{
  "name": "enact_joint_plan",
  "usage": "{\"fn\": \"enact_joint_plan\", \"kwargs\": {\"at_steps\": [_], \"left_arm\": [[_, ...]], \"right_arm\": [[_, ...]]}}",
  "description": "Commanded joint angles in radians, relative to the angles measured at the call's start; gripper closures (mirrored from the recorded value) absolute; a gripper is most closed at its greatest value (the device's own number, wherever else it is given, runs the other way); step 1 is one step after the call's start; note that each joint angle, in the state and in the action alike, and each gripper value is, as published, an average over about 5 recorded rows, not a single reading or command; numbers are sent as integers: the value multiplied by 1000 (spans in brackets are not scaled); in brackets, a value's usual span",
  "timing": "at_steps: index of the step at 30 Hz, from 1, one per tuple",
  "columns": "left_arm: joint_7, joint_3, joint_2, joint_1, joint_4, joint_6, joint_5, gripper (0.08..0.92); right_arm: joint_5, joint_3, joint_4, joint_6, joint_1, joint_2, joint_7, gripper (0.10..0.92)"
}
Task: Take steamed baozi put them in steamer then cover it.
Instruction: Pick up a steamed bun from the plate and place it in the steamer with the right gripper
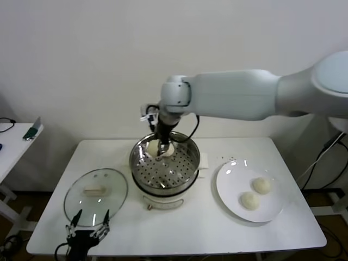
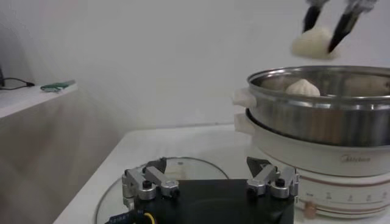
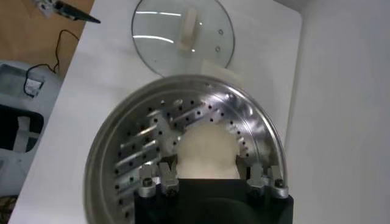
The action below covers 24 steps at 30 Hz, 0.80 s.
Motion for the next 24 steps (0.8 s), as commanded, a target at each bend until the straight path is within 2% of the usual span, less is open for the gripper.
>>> {"fn": "enact_joint_plan", "kwargs": {"at_steps": [1, 18, 24], "left_arm": [[0, 5, -4, 5, -5, 1, 1, 177], [0, 8, -7, 1, -1, 3, 1, 177], [1, 7, -6, 1, -8, 6, 2, 177]], "right_arm": [[-23, 0, -152, -34, -149, 155, 50, 372], [-71, -11, -175, -49, -191, 138, 85, 360], [-102, -41, -85, 41, -50, 30, -28, 231]]}}
